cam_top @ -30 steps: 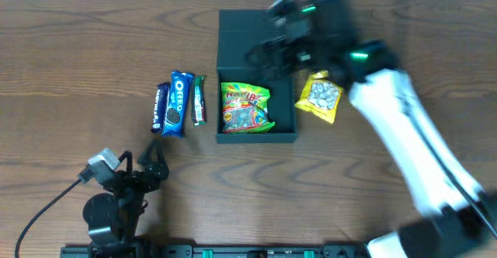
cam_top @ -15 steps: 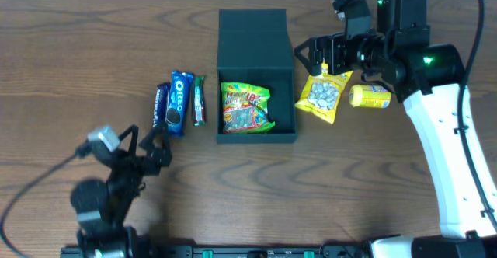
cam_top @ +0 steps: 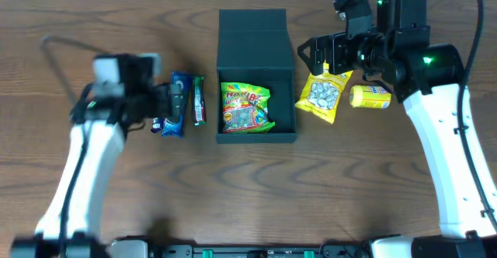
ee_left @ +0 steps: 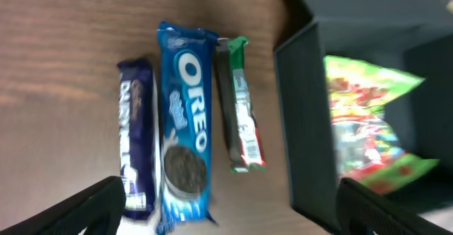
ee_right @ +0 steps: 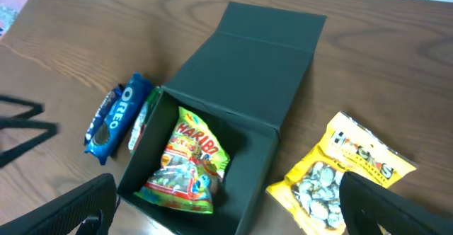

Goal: Pack container

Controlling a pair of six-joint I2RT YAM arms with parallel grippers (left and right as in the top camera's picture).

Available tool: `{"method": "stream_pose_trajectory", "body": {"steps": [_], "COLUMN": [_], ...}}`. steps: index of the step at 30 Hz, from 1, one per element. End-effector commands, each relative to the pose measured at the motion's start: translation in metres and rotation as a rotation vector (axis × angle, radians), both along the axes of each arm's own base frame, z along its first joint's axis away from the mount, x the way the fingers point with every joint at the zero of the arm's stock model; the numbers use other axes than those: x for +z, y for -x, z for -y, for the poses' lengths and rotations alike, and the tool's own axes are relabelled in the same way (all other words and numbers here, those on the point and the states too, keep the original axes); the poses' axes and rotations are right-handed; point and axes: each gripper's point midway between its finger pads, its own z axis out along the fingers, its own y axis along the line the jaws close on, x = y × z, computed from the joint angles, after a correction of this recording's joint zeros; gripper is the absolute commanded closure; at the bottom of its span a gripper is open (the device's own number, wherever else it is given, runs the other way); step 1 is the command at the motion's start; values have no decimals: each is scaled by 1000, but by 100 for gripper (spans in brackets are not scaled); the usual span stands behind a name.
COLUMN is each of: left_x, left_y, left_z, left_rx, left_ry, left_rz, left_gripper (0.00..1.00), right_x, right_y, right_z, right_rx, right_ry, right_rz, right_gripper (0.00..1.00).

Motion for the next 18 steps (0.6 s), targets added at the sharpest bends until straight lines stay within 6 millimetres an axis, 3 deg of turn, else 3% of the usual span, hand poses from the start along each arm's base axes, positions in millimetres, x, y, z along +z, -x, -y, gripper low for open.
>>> {"method": "stream_pose_trajectory", "body": {"steps": [1, 6, 13, 18], "left_x": [-21, -54, -84, -100], "left_y": [-15, -27, -24, -19], "left_z": [-3, -4, -7, -7], "left_rx": [-58, -58, -56, -62], "left_ry": [-143, -152, -172, -170], "left_rz": [-10, -58, -139, -189], "left_gripper": [5, 5, 0, 14], "right_x": [-5, -8, -10, -10], "right_y": [-2, 1, 3, 3], "right_z": [4, 4, 5, 5], "right_rx": [-3, -3, -3, -3], "right_ry": [21, 24, 27, 26], "right_rz": [-4, -17, -32, -32], "right_gripper": [1, 1, 1, 1]}}
